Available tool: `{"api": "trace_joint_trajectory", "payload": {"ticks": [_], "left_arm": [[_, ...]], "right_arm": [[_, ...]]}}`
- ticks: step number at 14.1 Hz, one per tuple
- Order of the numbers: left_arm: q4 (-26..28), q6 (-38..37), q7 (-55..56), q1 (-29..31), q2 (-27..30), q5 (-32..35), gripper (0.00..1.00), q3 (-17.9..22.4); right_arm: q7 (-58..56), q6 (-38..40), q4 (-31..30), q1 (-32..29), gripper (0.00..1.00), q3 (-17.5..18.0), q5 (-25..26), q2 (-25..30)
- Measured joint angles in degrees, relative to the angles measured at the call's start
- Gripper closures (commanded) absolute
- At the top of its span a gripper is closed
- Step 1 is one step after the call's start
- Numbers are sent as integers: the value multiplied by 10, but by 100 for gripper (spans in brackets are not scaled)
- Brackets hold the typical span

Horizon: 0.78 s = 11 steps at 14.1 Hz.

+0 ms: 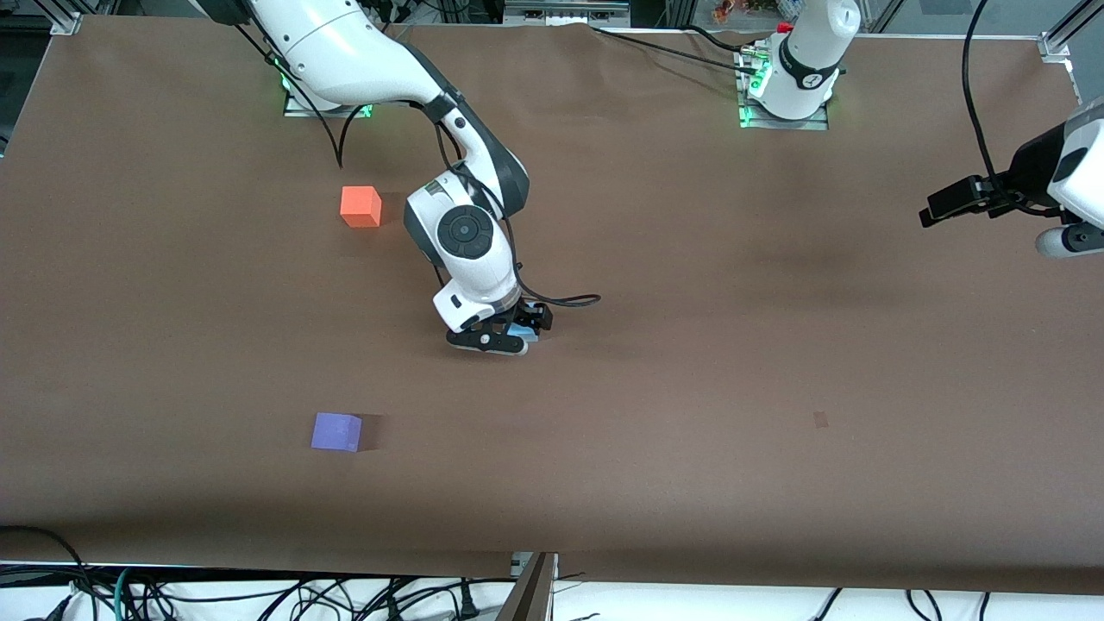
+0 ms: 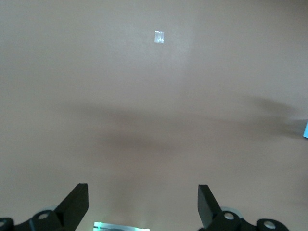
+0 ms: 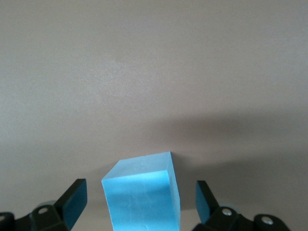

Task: Place blue block between orange and purple blocks
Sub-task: 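Grasp the blue cube with the right gripper while the left gripper withdraws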

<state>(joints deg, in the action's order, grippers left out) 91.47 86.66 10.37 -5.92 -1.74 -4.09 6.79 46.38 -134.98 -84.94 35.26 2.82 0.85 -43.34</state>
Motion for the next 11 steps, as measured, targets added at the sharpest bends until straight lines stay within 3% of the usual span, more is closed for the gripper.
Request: {"api": "trace_joint_trajectory", "payload": {"ticks": [3, 6, 7, 8, 9, 11], "left_arm": [[1, 20, -14, -5, 1, 16, 0, -5], [2, 39, -34, 35, -1, 18, 0, -45], [2, 39, -37, 42, -1, 18, 0, -52], [2, 40, -40, 44, -1, 18, 0, -55], [2, 41, -41, 44, -1, 18, 0, -55], [2, 41, -41, 44, -1, 18, 0, -58]], "right_arm": [[0, -13, 0, 9, 0, 0, 0, -13], [0, -16, 0, 12, 1, 0, 6, -19], [0, -16, 0, 12, 20, 0, 6, -19], [0, -16, 0, 12, 45, 0, 7, -19], [0, -16, 1, 12, 62, 0, 7, -19], [-1, -16, 1, 12, 83, 0, 7, -19]]}}
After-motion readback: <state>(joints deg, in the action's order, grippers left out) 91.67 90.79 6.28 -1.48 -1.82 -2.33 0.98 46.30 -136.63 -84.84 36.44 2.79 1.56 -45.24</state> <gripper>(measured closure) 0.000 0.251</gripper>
